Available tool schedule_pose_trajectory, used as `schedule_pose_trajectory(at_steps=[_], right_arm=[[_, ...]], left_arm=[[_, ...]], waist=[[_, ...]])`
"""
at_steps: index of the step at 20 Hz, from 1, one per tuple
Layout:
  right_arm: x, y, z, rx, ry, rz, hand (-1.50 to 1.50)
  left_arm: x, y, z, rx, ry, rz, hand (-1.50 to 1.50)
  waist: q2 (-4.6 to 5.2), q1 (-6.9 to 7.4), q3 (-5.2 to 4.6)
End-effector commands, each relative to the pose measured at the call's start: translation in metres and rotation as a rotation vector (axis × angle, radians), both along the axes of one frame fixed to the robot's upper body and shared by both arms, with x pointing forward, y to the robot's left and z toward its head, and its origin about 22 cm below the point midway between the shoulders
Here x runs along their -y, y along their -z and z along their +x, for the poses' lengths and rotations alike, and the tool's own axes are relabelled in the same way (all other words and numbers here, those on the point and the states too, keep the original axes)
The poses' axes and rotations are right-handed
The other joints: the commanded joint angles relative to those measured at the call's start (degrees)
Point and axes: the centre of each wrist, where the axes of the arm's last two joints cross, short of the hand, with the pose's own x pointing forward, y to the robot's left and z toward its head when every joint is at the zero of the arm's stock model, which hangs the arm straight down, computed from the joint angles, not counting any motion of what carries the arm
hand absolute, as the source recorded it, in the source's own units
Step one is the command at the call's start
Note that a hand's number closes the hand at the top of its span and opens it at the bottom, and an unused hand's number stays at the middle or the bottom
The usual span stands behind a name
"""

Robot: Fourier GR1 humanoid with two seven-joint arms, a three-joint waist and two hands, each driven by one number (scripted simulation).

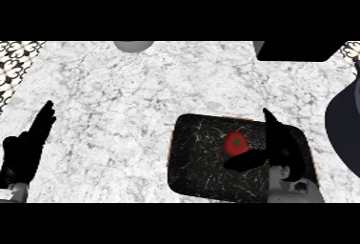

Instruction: Pick the tomato from the tray and place it in the pot

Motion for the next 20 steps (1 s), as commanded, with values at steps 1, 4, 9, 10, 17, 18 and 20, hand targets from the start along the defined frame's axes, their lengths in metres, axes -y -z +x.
schedule_pose_trajectory(at_steps=[1,4,9,10,17,18,20], right_arm=[[-0.012,-0.018,0.026,-0.224,0.049,-0.071,-1.50],[-0.010,0.001,0.035,-0.280,0.062,-0.095,-1.50],[-0.010,0.003,0.054,-0.322,0.045,-0.112,-1.50],[-0.024,0.007,0.050,-0.331,0.051,-0.114,-1.50],[-0.022,0.028,0.065,-0.375,0.076,-0.087,-1.50],[-0.022,0.037,0.056,-0.382,0.067,-0.096,-1.50],[-0.021,0.034,0.054,-0.385,0.066,-0.088,-1.50]], left_arm=[[0.000,-0.005,0.001,0.004,0.003,0.003,0.00],[-0.007,0.002,-0.004,-0.007,0.001,0.001,0.00],[-0.002,0.008,0.005,-0.011,-0.022,-0.007,0.00],[0.009,0.006,0.007,-0.005,-0.016,-0.003,0.00],[0.009,-0.006,-0.008,-0.004,0.007,-0.014,0.00],[-0.007,0.006,0.002,-0.011,-0.014,-0.004,0.00],[0.002,0.003,-0.012,-0.013,-0.010,-0.003,0.00]], waist=[[-0.14,-0.05,0.04],[-0.08,-0.13,0.03],[-0.12,-0.85,0.05],[-0.17,-0.61,0.07],[-0.34,-0.05,0.15],[-0.22,-0.98,0.08],[-0.41,-0.71,0.12]])
